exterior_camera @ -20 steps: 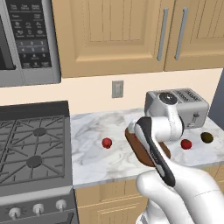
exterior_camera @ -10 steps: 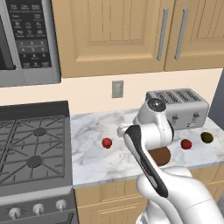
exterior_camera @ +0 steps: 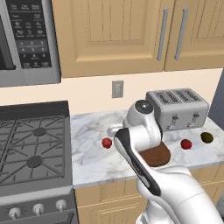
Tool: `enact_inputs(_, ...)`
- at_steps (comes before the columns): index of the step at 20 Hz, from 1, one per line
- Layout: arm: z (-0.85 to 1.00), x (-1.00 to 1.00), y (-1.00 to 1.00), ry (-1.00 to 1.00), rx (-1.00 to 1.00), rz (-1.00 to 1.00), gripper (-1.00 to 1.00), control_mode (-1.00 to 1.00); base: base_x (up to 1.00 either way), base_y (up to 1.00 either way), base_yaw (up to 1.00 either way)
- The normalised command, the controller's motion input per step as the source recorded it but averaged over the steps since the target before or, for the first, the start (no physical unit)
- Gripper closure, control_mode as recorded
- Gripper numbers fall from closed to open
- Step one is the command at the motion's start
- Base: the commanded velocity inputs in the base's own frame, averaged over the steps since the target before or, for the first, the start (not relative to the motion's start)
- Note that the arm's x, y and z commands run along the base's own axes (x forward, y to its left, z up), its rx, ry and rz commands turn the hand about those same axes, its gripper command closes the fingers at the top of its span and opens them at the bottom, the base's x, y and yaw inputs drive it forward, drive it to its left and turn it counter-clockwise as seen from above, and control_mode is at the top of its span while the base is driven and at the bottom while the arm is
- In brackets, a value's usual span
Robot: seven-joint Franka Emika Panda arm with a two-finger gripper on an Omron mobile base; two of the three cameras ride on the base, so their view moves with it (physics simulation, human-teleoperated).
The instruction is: Place the avocado, onion, tomato, and bell pepper on the cutting board.
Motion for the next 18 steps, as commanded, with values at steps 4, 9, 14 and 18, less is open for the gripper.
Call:
enact_inputs(4,0.00,0.18,0.18,0.04,0.00,0.00,-1.00,-1.00,0.00,0.00,0.00)
enact_inputs(9,0.00,0.25,0.18,0.07,0.00,0.00,-1.00,-1.00,0.00,0.00,0.00)
enact_inputs(14,0.00,0.28,0.18,0.08,0.00,0.00,-1.00,-1.00,0.00,0.00,0.00)
enact_inputs(18,-0.01,0.28,0.06,0.08,0.00,0.00,-1.00,-1.00,0.00,0.00,0.00)
